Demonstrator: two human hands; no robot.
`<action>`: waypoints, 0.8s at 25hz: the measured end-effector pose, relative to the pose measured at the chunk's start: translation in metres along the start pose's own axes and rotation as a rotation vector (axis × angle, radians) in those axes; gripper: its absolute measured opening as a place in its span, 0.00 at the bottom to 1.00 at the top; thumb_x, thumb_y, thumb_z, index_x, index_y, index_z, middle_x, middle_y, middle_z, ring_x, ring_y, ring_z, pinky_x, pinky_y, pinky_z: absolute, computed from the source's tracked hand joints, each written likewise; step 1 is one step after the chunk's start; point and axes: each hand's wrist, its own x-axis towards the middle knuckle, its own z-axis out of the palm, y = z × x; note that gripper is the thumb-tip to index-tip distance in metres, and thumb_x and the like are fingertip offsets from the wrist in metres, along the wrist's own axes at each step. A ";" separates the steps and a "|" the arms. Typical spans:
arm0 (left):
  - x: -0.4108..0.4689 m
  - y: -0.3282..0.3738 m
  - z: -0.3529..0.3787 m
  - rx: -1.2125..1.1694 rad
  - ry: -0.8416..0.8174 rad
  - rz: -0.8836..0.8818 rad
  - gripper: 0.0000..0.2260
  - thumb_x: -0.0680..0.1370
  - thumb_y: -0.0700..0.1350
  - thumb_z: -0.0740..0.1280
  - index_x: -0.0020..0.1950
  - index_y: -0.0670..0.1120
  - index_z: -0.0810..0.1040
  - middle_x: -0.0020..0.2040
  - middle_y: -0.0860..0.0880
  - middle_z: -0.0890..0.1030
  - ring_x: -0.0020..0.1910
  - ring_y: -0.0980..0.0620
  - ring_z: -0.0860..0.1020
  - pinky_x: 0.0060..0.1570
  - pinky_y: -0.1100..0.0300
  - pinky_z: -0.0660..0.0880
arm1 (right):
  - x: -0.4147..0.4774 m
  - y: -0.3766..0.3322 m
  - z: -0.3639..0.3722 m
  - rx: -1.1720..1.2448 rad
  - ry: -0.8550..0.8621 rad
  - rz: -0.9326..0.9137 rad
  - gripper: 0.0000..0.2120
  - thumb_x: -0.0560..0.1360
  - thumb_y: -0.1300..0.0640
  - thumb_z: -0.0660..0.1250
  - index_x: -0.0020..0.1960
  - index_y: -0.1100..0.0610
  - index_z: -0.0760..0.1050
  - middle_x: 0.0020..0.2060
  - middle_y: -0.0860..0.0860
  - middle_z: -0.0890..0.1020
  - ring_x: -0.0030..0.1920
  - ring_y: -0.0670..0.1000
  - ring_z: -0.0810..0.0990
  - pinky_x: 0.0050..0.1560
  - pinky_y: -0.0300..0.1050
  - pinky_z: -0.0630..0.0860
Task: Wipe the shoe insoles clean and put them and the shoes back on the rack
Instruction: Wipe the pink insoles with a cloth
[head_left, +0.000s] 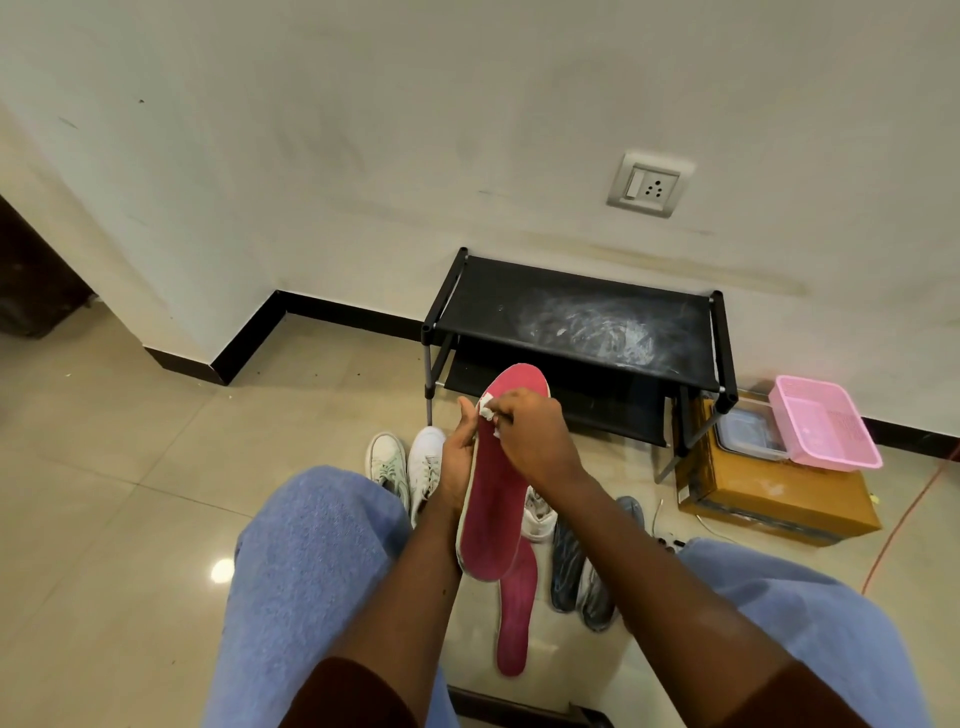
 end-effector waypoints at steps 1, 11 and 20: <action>0.000 0.000 -0.002 -0.002 0.019 0.002 0.23 0.61 0.56 0.77 0.45 0.38 0.82 0.37 0.43 0.83 0.38 0.47 0.84 0.38 0.58 0.81 | -0.004 0.000 0.001 0.010 -0.018 -0.016 0.13 0.74 0.69 0.60 0.53 0.62 0.80 0.52 0.57 0.82 0.51 0.54 0.79 0.49 0.37 0.69; -0.006 0.007 -0.002 0.227 0.307 -0.016 0.21 0.82 0.53 0.51 0.53 0.38 0.75 0.35 0.46 0.84 0.33 0.50 0.83 0.36 0.60 0.80 | -0.042 -0.008 -0.005 0.060 -0.143 -0.024 0.11 0.76 0.65 0.63 0.55 0.60 0.80 0.53 0.54 0.82 0.52 0.51 0.79 0.58 0.34 0.66; -0.014 0.001 0.018 0.312 0.229 -0.084 0.24 0.83 0.51 0.48 0.43 0.40 0.79 0.30 0.45 0.83 0.27 0.50 0.81 0.27 0.61 0.78 | 0.018 0.027 0.001 0.003 0.146 0.117 0.12 0.78 0.64 0.59 0.56 0.64 0.78 0.53 0.59 0.79 0.52 0.55 0.78 0.52 0.38 0.72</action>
